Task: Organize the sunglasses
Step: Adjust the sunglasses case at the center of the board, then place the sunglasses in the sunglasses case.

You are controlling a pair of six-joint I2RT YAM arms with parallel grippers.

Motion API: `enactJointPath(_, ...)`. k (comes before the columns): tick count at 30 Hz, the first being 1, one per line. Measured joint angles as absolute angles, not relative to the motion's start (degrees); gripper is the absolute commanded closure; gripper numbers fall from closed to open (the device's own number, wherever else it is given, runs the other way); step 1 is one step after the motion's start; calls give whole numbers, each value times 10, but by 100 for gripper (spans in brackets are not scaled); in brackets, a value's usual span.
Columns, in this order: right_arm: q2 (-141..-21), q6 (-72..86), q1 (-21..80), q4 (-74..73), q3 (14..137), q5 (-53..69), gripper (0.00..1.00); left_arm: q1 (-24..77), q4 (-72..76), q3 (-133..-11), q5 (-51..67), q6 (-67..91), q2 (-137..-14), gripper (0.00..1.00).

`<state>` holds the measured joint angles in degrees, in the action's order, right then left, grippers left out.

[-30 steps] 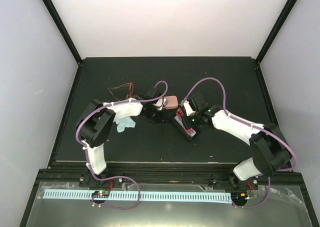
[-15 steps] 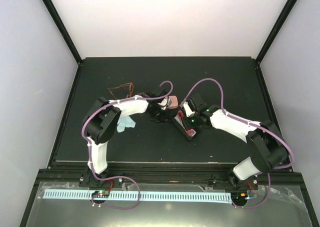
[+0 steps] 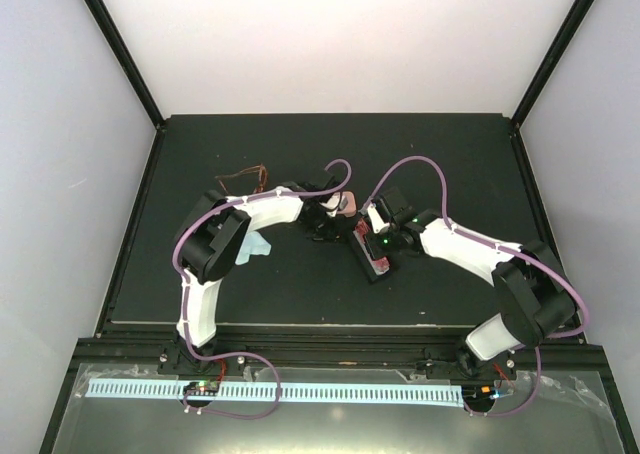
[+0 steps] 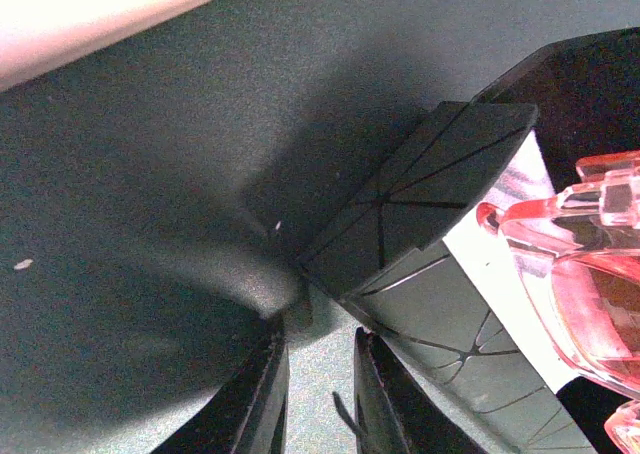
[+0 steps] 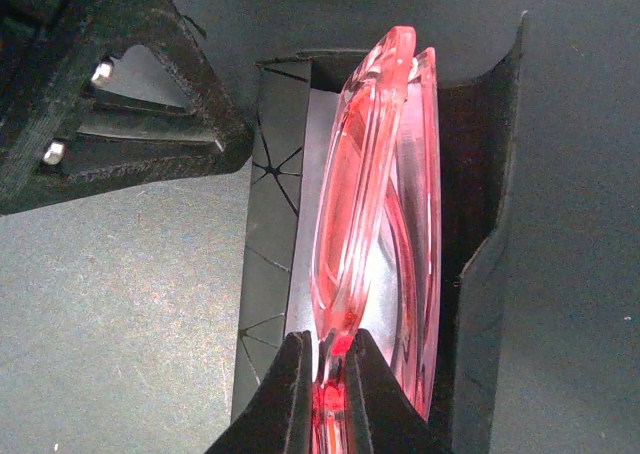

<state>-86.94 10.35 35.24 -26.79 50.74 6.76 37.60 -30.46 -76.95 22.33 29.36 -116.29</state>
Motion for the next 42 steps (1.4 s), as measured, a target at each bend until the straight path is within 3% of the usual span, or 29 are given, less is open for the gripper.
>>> enactJointPath(21, -880, 177, 352, -208, 477, 92, 97, 380, -248, -714, 238, 293, -1136, 78)
enactJointPath(24, -887, 177, 352, -206, 477, 109, 82, 381, -239, -711, 243, 294, -1136, 77)
enactJointPath(29, -897, 180, 352, -204, 477, 121, 70, 383, -231, -707, 248, 294, -1135, 77)
enactJointPath(39, -892, 184, 352, -209, 477, 90, 66, 383, -210, -693, 252, 294, -1129, 75)
enactJointPath(42, -883, 184, 352, -212, 477, 78, 72, 383, -205, -687, 253, 295, -1125, 74)
